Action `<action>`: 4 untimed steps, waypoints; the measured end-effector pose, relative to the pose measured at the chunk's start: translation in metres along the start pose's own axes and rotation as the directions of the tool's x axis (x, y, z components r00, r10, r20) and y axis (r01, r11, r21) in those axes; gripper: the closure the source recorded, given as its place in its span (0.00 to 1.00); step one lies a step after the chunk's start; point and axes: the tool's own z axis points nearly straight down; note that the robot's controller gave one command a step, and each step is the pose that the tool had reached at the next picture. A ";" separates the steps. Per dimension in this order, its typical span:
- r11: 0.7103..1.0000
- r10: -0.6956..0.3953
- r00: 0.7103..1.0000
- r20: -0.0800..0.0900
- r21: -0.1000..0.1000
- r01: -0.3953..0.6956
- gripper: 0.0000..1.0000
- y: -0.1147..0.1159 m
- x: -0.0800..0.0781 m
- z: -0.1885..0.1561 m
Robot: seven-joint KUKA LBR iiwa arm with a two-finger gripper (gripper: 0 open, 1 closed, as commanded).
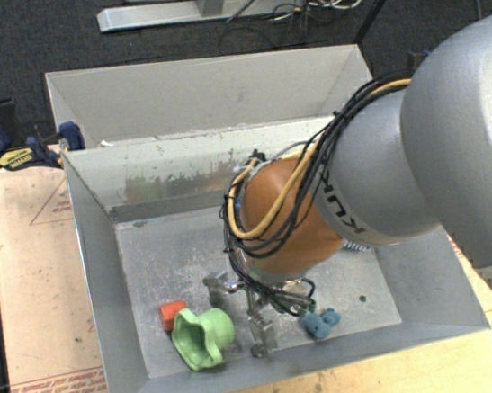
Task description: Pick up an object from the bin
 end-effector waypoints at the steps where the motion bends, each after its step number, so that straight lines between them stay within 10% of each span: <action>1: 0.949 -0.316 0.949 0.014 0.007 0.315 0.00 0.077 -0.017 -0.003; 2: 0.950 -0.312 0.950 0.014 0.005 0.312 1.00 0.076 -0.017 -0.003; 4: 0.960 -0.278 0.960 0.008 0.004 0.278 1.00 0.076 -0.017 -0.146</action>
Offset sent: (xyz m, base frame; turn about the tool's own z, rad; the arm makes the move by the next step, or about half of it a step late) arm -0.0210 0.0752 0.0003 -0.3225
